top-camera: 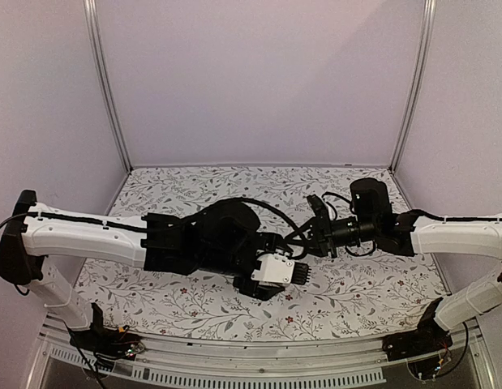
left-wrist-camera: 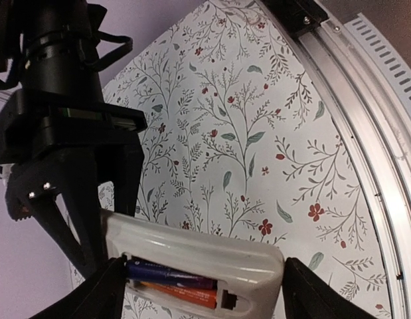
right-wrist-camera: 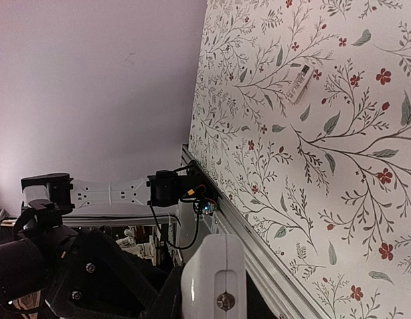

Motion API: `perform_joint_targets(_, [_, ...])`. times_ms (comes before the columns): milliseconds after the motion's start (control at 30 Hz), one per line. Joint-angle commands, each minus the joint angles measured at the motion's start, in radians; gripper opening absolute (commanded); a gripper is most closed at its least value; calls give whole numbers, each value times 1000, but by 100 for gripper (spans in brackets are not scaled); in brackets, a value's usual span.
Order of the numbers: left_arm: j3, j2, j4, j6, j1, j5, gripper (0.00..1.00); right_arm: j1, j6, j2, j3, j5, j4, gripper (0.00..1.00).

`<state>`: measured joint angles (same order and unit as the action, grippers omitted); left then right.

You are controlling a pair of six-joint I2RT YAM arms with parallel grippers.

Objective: Load the batteries into the remote control
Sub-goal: Load the battery into the battery compartment.

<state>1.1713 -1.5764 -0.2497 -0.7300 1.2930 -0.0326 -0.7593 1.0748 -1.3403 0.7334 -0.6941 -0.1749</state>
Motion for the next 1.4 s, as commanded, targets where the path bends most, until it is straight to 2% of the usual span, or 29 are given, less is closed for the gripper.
perform_joint_targets(0, [13, -18, -26, 9, -1, 25, 80, -6, 52, 23, 5, -8, -84, 0])
perform_joint_targets(367, [-5, -39, -23, 23, -3, 53, 77, -7, 122, 60, 12, -5, -157, 0])
perform_joint_targets(900, [-2, -56, -17, 46, -4, 62, 76, -7, 132, 104, 8, -7, -212, 0])
perform_joint_targets(1200, [10, 95, 50, 160, -5, 36, 89, 0, 3, 74, -54, 66, -165, 0])
perform_joint_targets(1367, [-7, 172, 70, 283, -31, -15, 93, 25, -83, 63, -76, 100, -138, 0])
